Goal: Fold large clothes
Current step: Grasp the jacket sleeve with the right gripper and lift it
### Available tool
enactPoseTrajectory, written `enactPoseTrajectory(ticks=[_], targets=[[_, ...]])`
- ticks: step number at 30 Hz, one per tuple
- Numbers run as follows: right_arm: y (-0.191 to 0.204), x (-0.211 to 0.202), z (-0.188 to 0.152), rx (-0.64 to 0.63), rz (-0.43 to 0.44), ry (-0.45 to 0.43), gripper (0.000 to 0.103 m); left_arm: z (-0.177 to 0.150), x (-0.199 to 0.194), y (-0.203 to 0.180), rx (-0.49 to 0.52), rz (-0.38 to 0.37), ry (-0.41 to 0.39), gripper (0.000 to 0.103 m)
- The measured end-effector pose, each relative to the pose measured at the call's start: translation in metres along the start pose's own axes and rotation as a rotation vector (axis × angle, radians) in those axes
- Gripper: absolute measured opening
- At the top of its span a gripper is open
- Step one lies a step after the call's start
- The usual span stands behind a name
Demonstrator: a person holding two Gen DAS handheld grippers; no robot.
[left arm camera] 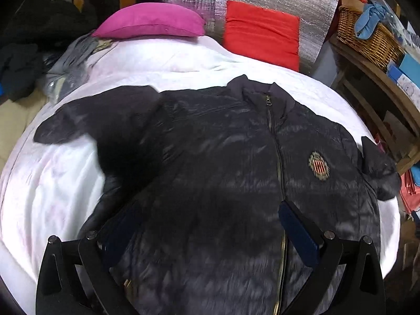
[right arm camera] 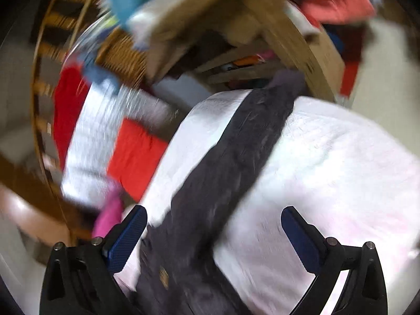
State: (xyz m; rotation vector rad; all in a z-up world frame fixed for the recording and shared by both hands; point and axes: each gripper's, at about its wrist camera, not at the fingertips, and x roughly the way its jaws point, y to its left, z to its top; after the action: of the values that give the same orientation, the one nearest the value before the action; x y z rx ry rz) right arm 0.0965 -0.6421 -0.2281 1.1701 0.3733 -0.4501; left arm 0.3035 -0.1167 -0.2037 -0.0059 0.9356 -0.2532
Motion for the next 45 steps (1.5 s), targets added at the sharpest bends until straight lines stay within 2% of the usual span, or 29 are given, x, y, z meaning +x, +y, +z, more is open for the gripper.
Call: enactPoseTrajectory(ticks=[3,5,8,10,11,13,14,15,16,20,24,25,29,32,34,38,40,41,42,43,44,45], targets=[[-0.02,0.036,0.023,0.104,0.006,-0.014,0.102,0.002,0.006,-0.007,0.027,0.019,-0.085,0.103],[-0.03,0.056,0.034,0.151,0.013,-0.017,0.099,0.0,0.007,-0.012,0.073,0.076,-0.153,0.103],[-0.037,0.088,0.052,0.166,0.004,-0.022,0.088,0.003,0.013,-0.023,0.161,0.1,-0.158,0.103],[-0.044,0.106,0.06,0.183,-0.019,-0.01,0.078,0.003,0.015,-0.025,0.189,0.106,-0.16,0.103],[-0.051,0.119,0.063,0.22,-0.04,-0.002,0.077,0.003,0.016,-0.026,0.195,0.113,-0.162,0.103],[-0.058,0.126,0.064,0.241,-0.055,-0.017,0.066,0.004,0.019,-0.028,0.207,0.118,-0.161,0.103],[-0.053,0.128,0.067,0.213,-0.065,-0.042,0.061,0.005,0.02,-0.028,0.208,0.119,-0.162,0.103],[-0.049,0.131,0.07,0.186,-0.072,-0.039,0.032,0.005,0.02,-0.028,0.208,0.124,-0.164,0.103],[-0.044,0.135,0.071,0.159,-0.079,-0.031,0.021,0.004,0.02,-0.029,0.208,0.13,-0.167,0.103],[-0.007,0.129,0.064,0.005,-0.116,-0.083,0.017,0.008,0.016,-0.028,0.19,0.144,-0.19,0.103],[0.059,0.102,0.04,-0.186,-0.033,-0.129,0.016,0.009,0.01,-0.027,0.177,0.166,-0.219,0.103],[0.071,0.099,0.034,-0.212,0.016,-0.202,0.016,0.009,0.008,-0.026,0.172,0.168,-0.224,0.103],[0.139,0.082,-0.025,-0.395,0.145,-0.17,0.016,0.007,0.003,-0.019,0.161,0.191,-0.233,0.103],[0.175,0.085,-0.08,-0.515,0.222,-0.085,0.016,0.006,0.003,-0.013,0.145,0.198,-0.224,0.103],[0.193,0.1,-0.123,-0.574,0.266,0.023,0.016,0.005,0.003,-0.008,0.133,0.202,-0.214,0.103],[0.197,0.135,-0.188,-0.632,0.275,0.214,0.02,0.004,0.001,-0.001,0.11,0.208,-0.206,0.103],[0.195,0.159,-0.215,-0.618,0.266,0.359,0.021,0.004,-0.001,0.002,0.1,0.207,-0.206,0.103],[0.192,0.167,-0.226,-0.604,0.253,0.422,0.024,0.004,-0.002,0.004,0.097,0.206,-0.205,0.103],[0.187,0.173,-0.234,-0.58,0.246,0.477,0.037,0.005,-0.003,0.005,0.093,0.204,-0.205,0.103],[0.18,0.181,-0.238,-0.522,0.246,0.55,0.065,0.005,-0.005,0.006,0.089,0.198,-0.206,0.103],[0.171,0.18,-0.243,-0.46,0.268,0.599,0.078,0.006,-0.006,0.007,0.086,0.19,-0.208,0.103],[0.165,0.174,-0.245,-0.403,0.301,0.618,0.086,0.006,-0.008,0.008,0.085,0.182,-0.208,0.103]])
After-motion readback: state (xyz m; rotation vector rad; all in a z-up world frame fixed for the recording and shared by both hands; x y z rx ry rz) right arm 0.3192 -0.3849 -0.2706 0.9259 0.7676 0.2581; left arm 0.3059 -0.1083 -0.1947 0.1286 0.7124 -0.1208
